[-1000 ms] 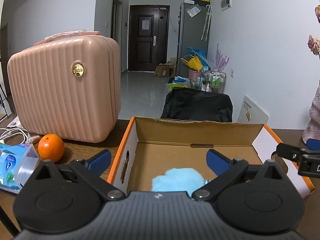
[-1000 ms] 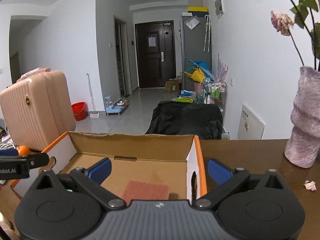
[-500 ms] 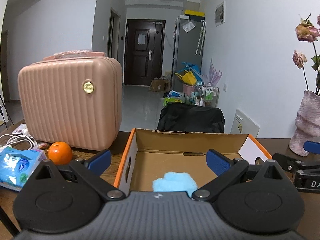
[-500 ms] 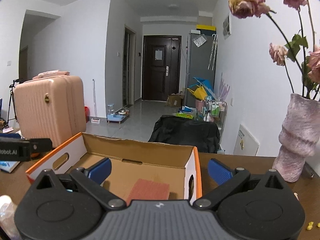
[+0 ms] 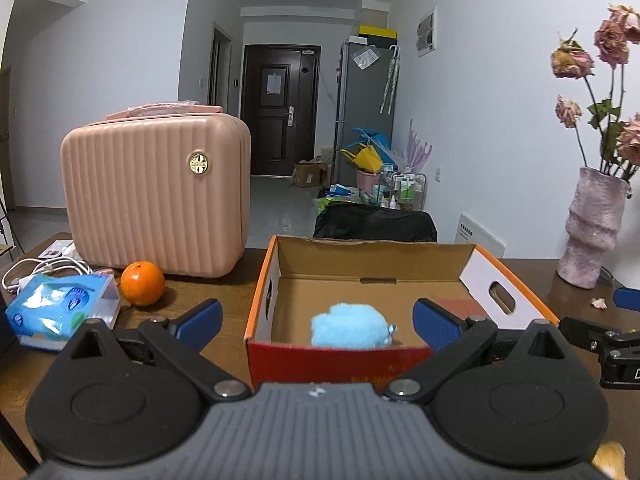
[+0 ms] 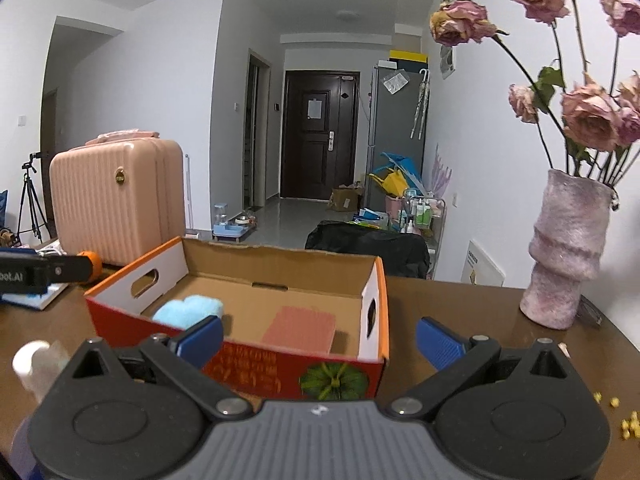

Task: Organize soft objects
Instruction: 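Move both tools back toward the remaining soft items on the table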

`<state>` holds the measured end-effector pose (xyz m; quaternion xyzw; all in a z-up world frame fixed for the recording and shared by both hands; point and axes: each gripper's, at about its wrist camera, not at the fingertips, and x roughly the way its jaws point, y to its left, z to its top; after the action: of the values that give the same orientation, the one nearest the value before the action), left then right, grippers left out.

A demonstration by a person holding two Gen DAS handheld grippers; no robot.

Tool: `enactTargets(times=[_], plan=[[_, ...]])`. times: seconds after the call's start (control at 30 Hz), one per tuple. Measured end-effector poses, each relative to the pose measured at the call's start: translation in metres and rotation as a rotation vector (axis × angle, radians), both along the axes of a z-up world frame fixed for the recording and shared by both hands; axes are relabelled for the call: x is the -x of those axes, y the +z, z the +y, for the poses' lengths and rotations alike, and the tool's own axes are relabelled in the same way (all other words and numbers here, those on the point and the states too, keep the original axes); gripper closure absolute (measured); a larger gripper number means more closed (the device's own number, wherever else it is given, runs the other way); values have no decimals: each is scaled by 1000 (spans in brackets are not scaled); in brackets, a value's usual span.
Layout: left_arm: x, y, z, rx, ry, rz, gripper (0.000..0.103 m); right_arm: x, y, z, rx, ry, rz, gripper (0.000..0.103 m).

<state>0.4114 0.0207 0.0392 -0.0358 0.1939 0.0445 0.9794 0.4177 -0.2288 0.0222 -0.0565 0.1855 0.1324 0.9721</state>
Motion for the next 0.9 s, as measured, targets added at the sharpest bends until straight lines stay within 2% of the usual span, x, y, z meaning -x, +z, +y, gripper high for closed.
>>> enactTargets(times=[0.57, 0.9], plan=[[88, -12, -17, -16, -69, 24, 0, 103, -14, -8, 26, 1, -16, 0], [131, -25, -32, -21, -107, 54, 0, 144, -28, -22, -1, -17, 26, 0]])
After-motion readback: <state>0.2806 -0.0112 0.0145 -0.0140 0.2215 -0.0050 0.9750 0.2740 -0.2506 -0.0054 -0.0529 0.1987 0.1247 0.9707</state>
